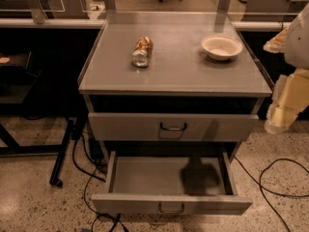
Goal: Close middle drawer
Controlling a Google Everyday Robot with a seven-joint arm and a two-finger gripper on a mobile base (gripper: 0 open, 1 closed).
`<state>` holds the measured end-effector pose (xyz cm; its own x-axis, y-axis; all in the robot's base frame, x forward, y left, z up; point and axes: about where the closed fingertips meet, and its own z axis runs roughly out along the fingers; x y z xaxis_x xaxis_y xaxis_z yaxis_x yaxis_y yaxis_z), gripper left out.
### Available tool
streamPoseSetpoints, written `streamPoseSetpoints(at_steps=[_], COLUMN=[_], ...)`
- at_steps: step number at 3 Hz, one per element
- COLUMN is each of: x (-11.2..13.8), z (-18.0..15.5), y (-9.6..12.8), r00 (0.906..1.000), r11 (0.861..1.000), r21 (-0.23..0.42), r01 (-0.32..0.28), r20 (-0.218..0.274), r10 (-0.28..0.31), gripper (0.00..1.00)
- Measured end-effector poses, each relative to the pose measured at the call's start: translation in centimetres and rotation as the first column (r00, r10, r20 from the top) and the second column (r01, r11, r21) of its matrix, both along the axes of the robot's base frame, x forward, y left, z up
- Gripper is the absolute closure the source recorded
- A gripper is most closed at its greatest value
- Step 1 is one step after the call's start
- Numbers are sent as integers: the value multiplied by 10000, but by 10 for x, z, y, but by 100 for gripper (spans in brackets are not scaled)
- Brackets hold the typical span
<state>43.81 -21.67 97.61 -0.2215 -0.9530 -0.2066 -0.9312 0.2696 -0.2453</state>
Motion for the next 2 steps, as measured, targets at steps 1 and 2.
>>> streamPoseSetpoints(at_steps=[1, 2], x=[0, 0], z=[0, 0], y=[0, 0], r00=[10000, 10000], r11=[10000, 10000], r21=[0, 0], r01=[0, 0], r20=[0, 1], r10=[0, 0], gripper=[0, 6])
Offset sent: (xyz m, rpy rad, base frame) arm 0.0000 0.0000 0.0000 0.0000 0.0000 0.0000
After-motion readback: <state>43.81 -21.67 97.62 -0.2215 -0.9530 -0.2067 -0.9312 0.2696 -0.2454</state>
